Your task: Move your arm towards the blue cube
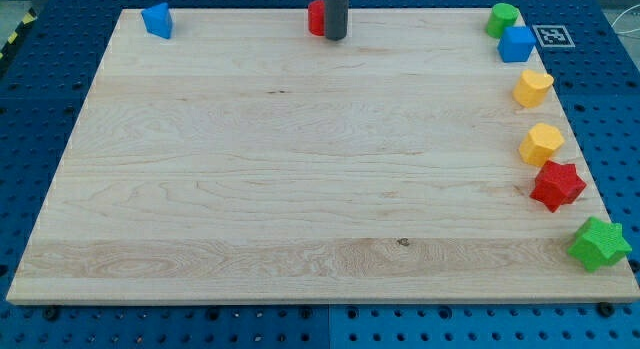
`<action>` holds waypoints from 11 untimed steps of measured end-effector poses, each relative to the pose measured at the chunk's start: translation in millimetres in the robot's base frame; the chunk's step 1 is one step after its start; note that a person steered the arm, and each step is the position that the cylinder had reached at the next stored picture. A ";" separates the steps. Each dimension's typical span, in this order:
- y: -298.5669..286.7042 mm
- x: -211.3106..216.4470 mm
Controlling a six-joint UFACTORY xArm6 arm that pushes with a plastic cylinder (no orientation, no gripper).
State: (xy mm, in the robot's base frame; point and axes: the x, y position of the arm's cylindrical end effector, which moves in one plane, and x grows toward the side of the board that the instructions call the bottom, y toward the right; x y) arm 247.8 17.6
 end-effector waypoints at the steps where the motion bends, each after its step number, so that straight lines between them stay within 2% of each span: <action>1: 2.3 0.0; 4: 7.0 0.0; 5: 7.0 28.7; 7: 26.8 227.8; 9: 107.9 335.4; 10: 99.6 329.2; 11: 86.3 303.5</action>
State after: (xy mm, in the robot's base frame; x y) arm 551.3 103.9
